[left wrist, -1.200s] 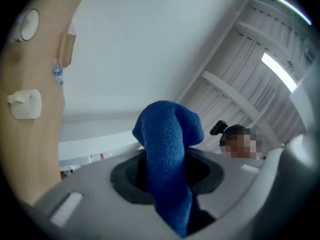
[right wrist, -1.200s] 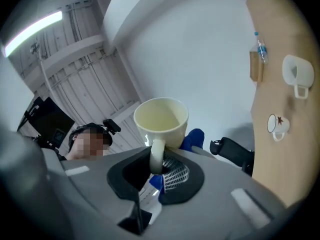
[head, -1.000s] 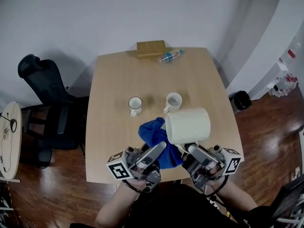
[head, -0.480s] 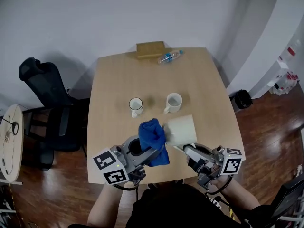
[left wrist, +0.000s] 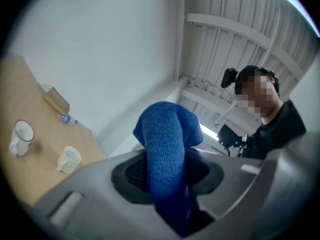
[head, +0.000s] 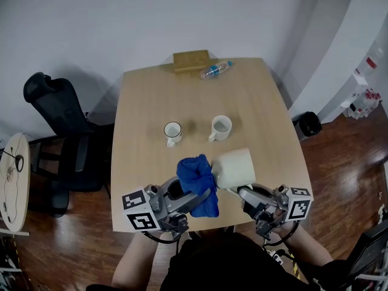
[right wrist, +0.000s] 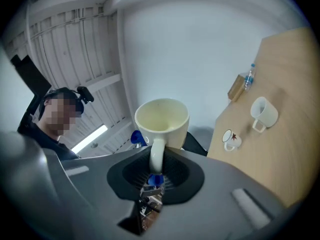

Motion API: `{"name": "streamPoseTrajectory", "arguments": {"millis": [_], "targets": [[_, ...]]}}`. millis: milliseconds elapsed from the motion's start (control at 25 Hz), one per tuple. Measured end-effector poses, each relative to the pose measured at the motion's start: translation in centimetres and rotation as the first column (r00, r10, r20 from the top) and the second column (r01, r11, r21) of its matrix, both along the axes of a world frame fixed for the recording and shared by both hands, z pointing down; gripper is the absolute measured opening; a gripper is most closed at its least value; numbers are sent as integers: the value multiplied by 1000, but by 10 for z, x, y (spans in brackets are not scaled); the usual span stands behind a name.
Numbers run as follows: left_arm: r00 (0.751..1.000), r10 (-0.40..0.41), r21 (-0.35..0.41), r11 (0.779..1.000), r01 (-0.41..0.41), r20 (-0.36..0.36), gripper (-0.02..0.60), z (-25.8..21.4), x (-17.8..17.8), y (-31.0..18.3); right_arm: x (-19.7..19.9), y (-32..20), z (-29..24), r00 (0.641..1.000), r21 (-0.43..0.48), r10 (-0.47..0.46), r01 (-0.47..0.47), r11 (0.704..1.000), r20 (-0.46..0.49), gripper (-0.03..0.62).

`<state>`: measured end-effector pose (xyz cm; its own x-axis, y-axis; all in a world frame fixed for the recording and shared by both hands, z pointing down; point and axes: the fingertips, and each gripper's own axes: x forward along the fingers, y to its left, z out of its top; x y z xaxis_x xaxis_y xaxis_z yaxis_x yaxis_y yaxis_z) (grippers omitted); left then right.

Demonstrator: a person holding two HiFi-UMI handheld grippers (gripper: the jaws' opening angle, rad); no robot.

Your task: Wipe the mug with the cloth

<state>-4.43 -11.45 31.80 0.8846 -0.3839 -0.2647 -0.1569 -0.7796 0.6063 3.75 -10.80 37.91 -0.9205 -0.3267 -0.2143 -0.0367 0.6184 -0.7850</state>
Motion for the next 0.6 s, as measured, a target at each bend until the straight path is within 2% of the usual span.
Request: {"name": "streamPoseTrajectory", "arguments": {"millis": [120, 280, 480, 560, 600], "targets": [[999, 4, -32, 999, -3, 32, 146, 15, 12, 3, 3, 0, -12, 1000, 26, 6, -7, 1000, 20, 38], [998, -52, -76, 996, 55, 41, 147, 26, 5, -5, -3, 19, -21, 998, 65, -66, 64, 996, 21, 38], [997, -65, -85, 994, 68, 38, 147, 23, -2, -5, -1, 18, -4, 998, -19, -47, 48, 999, 38, 38], [993, -87, -90, 991, 94, 85, 147, 30, -3, -8, 2, 15, -2, 999, -23, -23, 23, 999, 33, 38], [983, -109, -89, 988, 123, 148, 147, 39, -4, -10, 5, 13, -1, 1000, -13, -5, 6, 1000, 10, 38]]}}
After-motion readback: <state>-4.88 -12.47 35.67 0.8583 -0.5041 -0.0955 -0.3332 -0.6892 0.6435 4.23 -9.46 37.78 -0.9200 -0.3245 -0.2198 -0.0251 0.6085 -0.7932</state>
